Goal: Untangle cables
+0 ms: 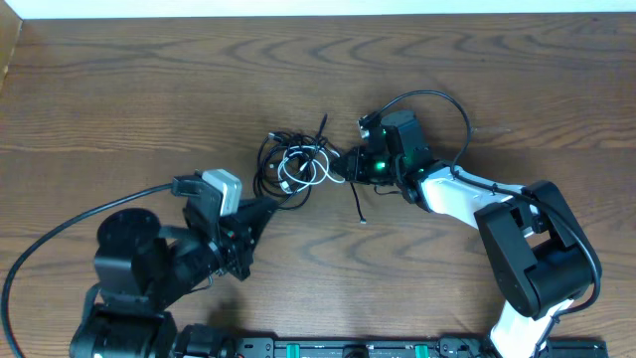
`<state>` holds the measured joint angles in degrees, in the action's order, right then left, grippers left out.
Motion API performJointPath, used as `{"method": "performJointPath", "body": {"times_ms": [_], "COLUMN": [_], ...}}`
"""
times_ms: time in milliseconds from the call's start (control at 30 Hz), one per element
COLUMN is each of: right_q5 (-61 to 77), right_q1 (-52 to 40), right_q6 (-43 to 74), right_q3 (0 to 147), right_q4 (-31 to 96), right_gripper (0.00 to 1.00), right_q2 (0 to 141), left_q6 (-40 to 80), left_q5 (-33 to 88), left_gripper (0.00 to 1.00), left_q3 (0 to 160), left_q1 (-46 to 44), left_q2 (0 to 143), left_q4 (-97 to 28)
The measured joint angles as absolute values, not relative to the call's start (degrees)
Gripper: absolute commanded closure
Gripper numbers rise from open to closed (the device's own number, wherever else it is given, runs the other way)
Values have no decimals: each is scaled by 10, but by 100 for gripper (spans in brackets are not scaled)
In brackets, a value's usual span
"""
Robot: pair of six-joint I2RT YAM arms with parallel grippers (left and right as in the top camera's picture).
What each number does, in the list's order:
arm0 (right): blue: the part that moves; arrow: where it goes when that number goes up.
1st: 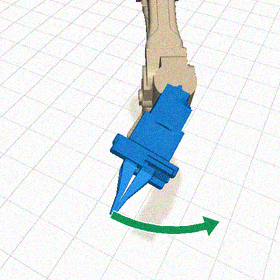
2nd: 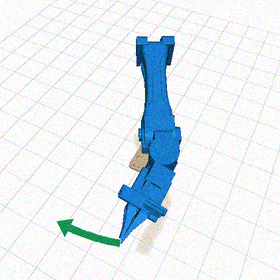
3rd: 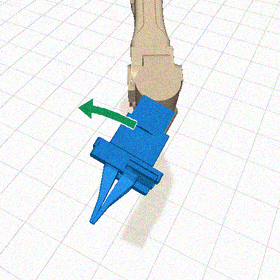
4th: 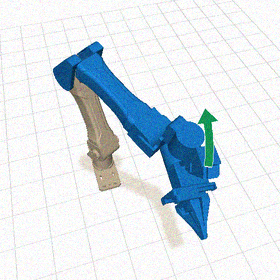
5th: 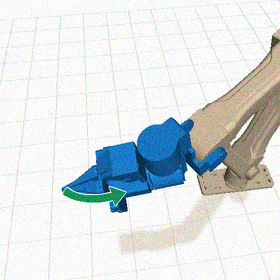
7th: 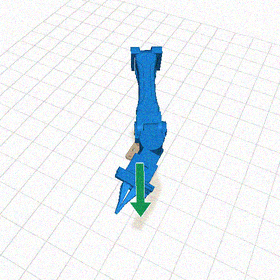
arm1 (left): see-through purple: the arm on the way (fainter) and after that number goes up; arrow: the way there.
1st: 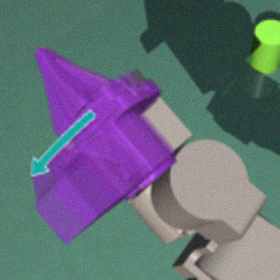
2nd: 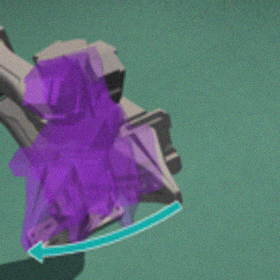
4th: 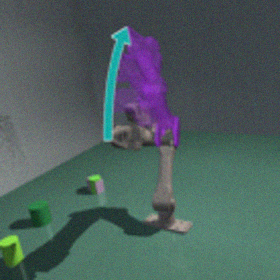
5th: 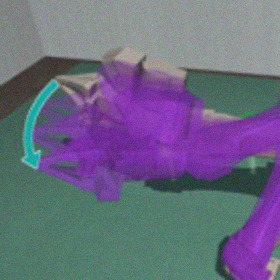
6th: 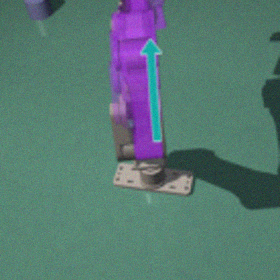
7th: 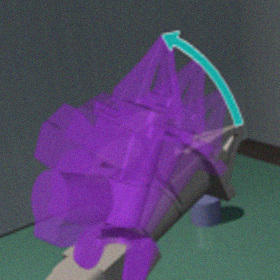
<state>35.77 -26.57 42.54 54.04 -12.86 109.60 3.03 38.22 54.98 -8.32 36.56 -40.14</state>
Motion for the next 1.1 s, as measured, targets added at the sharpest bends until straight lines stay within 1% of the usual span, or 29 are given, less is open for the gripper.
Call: {"method": "performJointPath", "body": {"times_ms": [133, 200, 267, 300, 333, 400, 533, 667, 767, 867, 967, 1033, 1100], "right_q5": [380, 392, 398, 400, 401, 402, 401, 386, 361, 341, 324, 309, 294], "right_q1": [-262, -255, -247, -243, -238, -235, -229, -215, -209, -209, -209, -209, -209], "right_q6": [428, 433, 434, 437, 442, 441, 441, 427, 409, 398, 392, 389, 381], "right_q3": [539, 539, 539, 539, 539, 539, 542, 582, 634, 668, 678, 679, 679], "right_q4": [-191, -200, -196, -193, -186, -181, -131, 7, 83, 94, 102, 125, 147], "right_gripper": [84, 67, 57, 50, 47, 43, 41, 40, 40, 41, 41, 39, 34], "right_q2": [1096, 1092, 1084, 1078, 1070, 1061, 1040, 1027, 1026, 1023, 1016, 1015, 1015], "left_q6": [41, 48, 54, 57, 61, 68, 101, 131, 140, 146, 149, 150, 151], "left_q5": [312, 291, 279, 275, 269, 263, 245, 241, 255, 276, 287, 289, 293], "left_gripper": [92, 93, 93, 92, 92, 93, 93, 92, 93, 93, 93, 93, 92], "left_q3": [550, 550, 550, 550, 550, 550, 550, 550, 550, 550, 550, 550, 550], "left_q1": [-83, -83, -83, -83, -83, -83, -83, -81, -79, -78, -78, -78, -78], "left_q2": [395, 423, 456, 475, 505, 537, 623, 715, 786, 857, 919, 956, 982], "left_q4": [-424, -424, -420, -415, -403, -390, -352, -308, -258, -204, -181, -178, -179]}}
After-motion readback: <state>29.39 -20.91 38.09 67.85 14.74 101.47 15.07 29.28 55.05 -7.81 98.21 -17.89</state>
